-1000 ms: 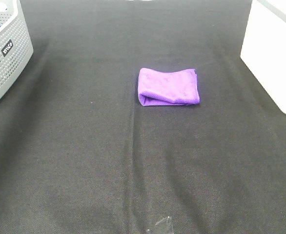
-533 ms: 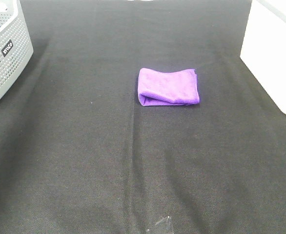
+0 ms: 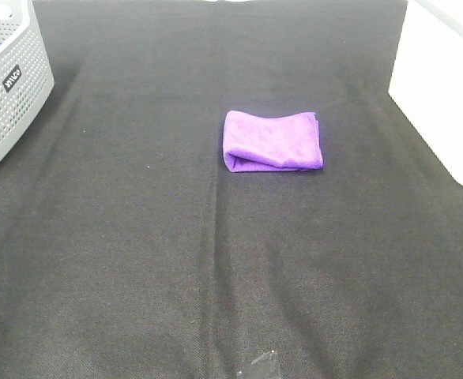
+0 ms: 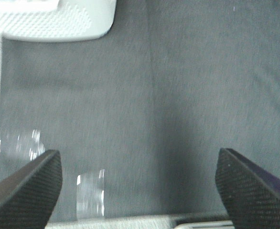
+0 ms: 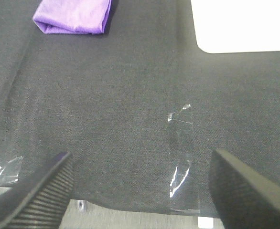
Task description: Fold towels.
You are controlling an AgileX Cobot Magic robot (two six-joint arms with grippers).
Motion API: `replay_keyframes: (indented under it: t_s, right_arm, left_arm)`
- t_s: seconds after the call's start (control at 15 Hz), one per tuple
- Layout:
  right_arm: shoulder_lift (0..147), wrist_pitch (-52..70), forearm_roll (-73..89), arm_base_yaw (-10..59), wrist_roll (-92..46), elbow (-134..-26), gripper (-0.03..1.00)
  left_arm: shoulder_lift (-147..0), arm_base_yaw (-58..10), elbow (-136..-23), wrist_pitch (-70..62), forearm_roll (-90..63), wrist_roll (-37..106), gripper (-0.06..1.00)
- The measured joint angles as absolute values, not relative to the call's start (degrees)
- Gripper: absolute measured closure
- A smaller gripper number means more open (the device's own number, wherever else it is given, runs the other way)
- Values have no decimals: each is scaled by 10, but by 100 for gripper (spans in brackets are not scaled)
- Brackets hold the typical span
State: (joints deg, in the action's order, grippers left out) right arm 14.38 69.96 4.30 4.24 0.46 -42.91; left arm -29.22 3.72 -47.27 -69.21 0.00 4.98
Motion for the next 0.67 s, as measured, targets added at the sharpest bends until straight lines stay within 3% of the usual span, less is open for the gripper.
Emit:
replay_keyframes:
  t_s: [0.27, 0.67]
  right_arm:
    - [11, 700, 42, 42, 0, -377, 22]
    - [-3, 678, 40, 42, -20, -303, 22]
  left_arm:
    - [-137, 37, -374, -692, 21, 48, 12]
    - [2, 37, -300, -630, -7, 48, 12]
